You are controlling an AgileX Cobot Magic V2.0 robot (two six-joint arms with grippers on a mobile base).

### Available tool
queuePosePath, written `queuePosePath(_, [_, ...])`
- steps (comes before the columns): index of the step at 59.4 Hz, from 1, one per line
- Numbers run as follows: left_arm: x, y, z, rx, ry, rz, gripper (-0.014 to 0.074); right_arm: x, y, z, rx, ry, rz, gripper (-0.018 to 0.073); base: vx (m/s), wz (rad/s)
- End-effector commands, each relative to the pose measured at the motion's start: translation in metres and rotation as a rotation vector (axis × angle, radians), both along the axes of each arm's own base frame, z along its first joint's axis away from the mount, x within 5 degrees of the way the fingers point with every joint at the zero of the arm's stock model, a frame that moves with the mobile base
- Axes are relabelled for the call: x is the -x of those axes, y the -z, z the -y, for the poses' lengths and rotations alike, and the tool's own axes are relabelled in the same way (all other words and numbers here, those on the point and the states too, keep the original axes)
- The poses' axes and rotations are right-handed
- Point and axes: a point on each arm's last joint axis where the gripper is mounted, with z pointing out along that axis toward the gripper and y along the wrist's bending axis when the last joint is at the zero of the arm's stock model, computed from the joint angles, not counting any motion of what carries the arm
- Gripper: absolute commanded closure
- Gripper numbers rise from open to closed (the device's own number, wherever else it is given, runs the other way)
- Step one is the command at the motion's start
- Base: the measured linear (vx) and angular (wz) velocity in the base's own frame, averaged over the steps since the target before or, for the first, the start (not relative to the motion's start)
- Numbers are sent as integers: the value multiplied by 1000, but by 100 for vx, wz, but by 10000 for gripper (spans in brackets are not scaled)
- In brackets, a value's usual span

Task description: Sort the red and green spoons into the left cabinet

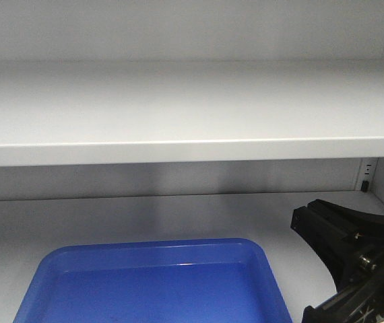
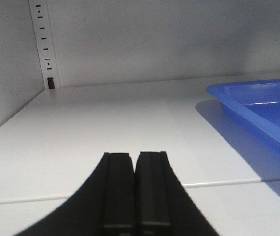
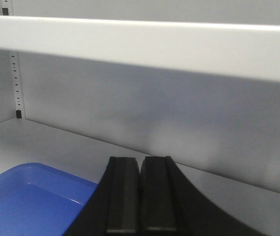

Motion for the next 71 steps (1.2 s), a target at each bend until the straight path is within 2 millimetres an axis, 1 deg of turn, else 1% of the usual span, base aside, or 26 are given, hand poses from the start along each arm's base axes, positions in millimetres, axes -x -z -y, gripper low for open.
queuePosePath(1, [2, -9, -1, 12, -9, 97, 596, 2, -15, 6, -15, 31, 62, 565, 0, 0])
queuePosePath(7, [2, -9, -1, 12, -9, 97, 596, 2, -15, 6, -10, 34, 66, 565, 0, 0])
queuePosePath(16, [2, -9, -1, 12, -9, 97, 596, -1, -15, 9, 7, 82, 86, 565, 0, 0])
queuePosePath(24, [2, -9, -1, 12, -9, 97, 596, -9, -14, 0, 129, 90, 195, 565, 0, 0])
queuePosePath(35, [2, -9, -1, 12, -9, 97, 596, -19, -15, -13, 71, 73, 279, 565, 0, 0])
queuePosePath(42, [2, -9, -1, 12, -9, 97, 596, -27, -6, -23, 77, 51, 250, 565, 0, 0])
queuePosePath(54, [2, -9, -1, 12, -9, 97, 596, -40, 13, -36, 143, 34, 185, 565, 0, 0])
queuePosePath(64, [2, -9, -1, 12, -9, 97, 596, -52, 23, -42, 204, 85, 206, 565, 0, 0])
queuePosePath(71, [2, -9, -1, 12, -9, 97, 596, -60, 30, -40, 220, 168, 188, 565, 0, 0])
